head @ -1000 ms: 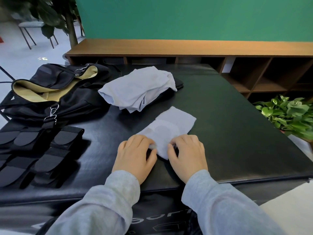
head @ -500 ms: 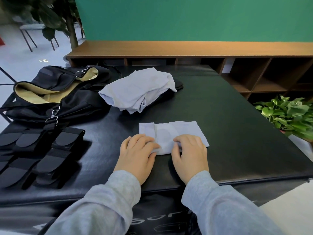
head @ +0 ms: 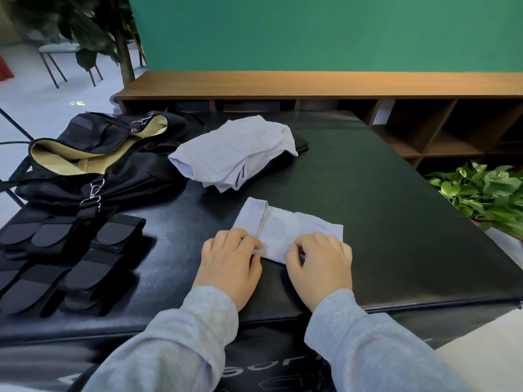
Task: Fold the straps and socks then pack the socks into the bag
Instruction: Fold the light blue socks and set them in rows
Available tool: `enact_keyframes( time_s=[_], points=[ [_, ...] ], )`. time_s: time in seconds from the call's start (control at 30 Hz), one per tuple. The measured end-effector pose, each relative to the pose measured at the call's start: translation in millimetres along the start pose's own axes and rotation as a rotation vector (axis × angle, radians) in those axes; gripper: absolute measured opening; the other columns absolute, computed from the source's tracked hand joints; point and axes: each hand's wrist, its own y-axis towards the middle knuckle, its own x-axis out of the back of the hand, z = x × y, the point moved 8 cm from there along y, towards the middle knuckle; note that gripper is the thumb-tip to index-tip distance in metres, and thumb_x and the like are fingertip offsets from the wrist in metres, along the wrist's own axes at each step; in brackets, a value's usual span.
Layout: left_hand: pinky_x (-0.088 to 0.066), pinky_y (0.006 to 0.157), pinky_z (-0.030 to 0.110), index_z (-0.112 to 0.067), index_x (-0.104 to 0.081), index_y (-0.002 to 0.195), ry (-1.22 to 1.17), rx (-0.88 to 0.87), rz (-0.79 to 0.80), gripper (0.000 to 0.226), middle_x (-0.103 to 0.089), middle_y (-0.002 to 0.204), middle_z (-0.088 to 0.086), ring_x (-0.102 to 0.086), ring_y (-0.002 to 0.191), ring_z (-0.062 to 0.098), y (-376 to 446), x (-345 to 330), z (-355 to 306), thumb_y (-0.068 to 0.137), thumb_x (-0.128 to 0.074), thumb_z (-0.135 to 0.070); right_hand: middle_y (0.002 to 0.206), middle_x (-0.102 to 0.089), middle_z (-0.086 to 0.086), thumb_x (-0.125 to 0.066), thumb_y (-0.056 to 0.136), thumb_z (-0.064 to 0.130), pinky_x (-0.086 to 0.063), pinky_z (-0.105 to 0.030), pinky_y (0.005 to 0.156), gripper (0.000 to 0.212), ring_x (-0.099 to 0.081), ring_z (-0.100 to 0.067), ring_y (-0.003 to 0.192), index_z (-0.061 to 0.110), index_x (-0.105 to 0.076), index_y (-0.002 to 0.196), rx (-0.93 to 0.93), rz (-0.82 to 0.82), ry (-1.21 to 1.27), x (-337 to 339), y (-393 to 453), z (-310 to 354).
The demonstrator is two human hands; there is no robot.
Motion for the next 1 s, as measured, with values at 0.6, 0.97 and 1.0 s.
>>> enact_keyframes(
  time_s=[0.6, 0.97, 1.0],
  points=[
    [-0.020, 0.101, 0.036, -0.029, -0.060, 0.107, 0.073, 0.076, 0.086, 0.041, -0.054, 0.111, -0.016, -0.044, 0.110, 0.009, 1, -4, 4, 0.083, -0.032, -0.045, 0.114, -0.055, 0.008, -0.009, 0.074, 0.056, -0.018, -0.035, 0.104, 0.069, -0.039, -0.017, 0.114, 0.026, -0.064, 0.104, -0.064, -0.016, 0.015, -7, -5, -6],
    [-0.004, 0.102, 0.027, -0.033, -0.039, 0.135, 0.026, 0.136, 0.195, 0.080, -0.027, 0.149, -0.012, -0.023, 0.134, 0.011, -1, -3, 7, 0.072, -0.004, -0.067, 0.083, -0.058, 0.016, -0.037, 0.079, 0.032, -0.031, -0.001, 0.080, 0.040, -0.053, -0.007, 0.083, 0.014, -0.070, 0.092, 0.095, -0.141, 0.477, 13, -31, -8],
    [-0.002, 0.103, 0.027, -0.034, -0.037, 0.136, 0.017, 0.118, 0.198, 0.080, -0.025, 0.149, -0.014, -0.020, 0.135, 0.010, -2, -2, 7, 0.071, -0.004, -0.068, 0.087, -0.058, 0.015, -0.036, 0.079, 0.029, -0.032, -0.001, 0.082, 0.039, -0.051, -0.004, 0.085, 0.013, -0.070, 0.091, 0.097, -0.157, 0.524, 14, -32, -10]
  ],
)
